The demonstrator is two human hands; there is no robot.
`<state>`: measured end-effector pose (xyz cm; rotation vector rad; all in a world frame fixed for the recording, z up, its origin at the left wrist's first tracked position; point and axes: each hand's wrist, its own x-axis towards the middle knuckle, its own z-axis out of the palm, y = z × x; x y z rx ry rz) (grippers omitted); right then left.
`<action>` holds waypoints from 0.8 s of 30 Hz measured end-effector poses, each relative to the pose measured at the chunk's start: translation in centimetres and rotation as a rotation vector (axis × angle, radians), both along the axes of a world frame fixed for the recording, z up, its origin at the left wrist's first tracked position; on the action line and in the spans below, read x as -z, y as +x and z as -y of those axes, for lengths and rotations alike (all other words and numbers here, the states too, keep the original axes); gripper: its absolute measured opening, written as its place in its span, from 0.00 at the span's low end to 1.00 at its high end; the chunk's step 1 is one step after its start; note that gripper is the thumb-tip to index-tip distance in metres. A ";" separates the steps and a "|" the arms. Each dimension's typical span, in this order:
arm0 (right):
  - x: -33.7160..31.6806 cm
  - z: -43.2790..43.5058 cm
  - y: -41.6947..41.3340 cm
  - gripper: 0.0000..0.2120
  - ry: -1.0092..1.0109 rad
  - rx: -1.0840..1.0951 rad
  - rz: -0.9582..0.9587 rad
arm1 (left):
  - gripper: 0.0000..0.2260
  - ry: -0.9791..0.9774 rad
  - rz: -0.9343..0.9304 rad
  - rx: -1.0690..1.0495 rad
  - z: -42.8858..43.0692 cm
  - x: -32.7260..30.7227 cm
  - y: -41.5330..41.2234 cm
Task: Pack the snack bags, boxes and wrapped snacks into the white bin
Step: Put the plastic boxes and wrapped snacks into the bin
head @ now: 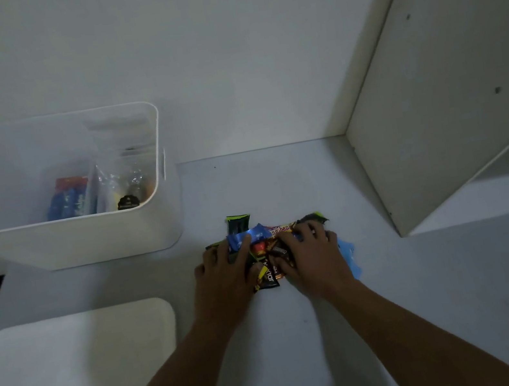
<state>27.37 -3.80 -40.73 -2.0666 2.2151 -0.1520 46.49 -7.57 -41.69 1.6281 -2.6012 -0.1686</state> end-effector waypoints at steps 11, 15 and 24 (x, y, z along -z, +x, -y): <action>0.1 1.1 -1.6 0.18 -0.076 -0.017 0.164 | 0.20 -0.052 -0.194 0.058 2.2 -1.3 0.9; -0.7 1.2 -1.7 0.15 -0.040 0.004 0.204 | 0.12 -0.030 -0.225 0.094 2.6 -2.3 0.6; -4.3 1.7 -0.6 0.09 -0.091 0.019 0.283 | 0.11 -0.093 -0.447 0.124 1.9 -5.9 1.1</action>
